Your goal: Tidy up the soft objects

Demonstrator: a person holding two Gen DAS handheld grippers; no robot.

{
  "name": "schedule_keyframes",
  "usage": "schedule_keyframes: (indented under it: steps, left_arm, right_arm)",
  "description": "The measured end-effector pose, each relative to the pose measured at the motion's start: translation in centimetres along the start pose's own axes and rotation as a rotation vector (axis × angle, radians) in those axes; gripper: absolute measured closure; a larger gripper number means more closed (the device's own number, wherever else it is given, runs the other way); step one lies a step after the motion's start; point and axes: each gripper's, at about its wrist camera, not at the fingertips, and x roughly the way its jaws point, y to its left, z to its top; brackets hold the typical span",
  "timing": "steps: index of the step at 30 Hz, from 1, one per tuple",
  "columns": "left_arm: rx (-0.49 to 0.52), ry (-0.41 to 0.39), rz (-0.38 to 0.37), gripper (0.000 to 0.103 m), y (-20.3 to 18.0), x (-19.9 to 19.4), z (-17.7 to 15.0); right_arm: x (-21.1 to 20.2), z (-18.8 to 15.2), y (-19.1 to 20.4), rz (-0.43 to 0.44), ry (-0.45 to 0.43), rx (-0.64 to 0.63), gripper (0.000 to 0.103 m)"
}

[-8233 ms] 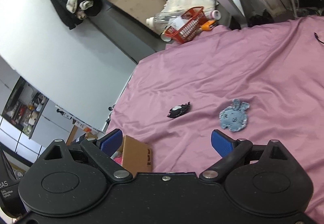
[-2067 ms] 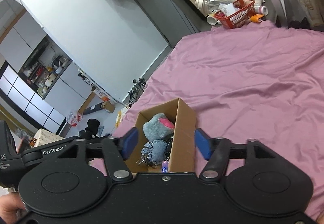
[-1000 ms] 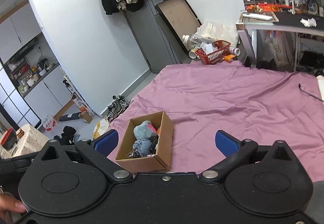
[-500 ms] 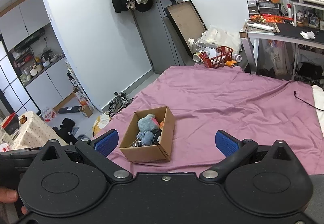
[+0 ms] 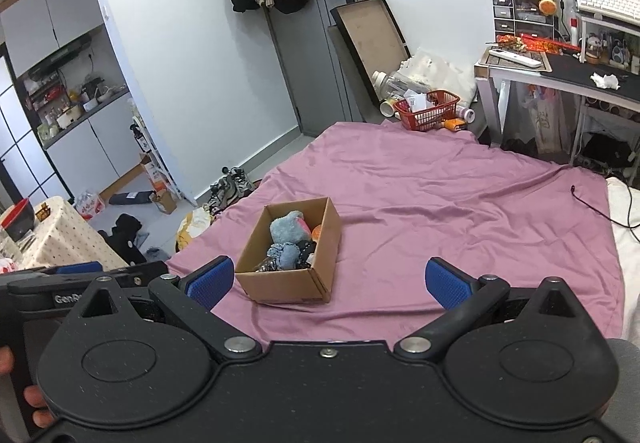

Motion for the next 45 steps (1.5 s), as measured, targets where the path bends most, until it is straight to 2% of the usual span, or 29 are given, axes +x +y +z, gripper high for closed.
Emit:
schedule_keyframes:
  steps: [7, 23, 45]
  left_arm:
    - [0.013, -0.012, 0.003, 0.0, 0.1, -0.8, 0.0]
    - [0.031, -0.013, -0.009, 0.0, 0.0, -1.2, -0.4]
    - [0.021, 0.008, -0.027, 0.0, 0.1, -0.6, -0.8]
  right_arm:
    - [0.2, -0.3, 0.4, -0.036, 0.018, -0.018, 0.0]
    - [0.0, -0.3, 0.2, -0.002, 0.03, 0.002, 0.0]
    - [0.4, -0.5, 0.3, -0.029, 0.044, 0.004, 0.0]
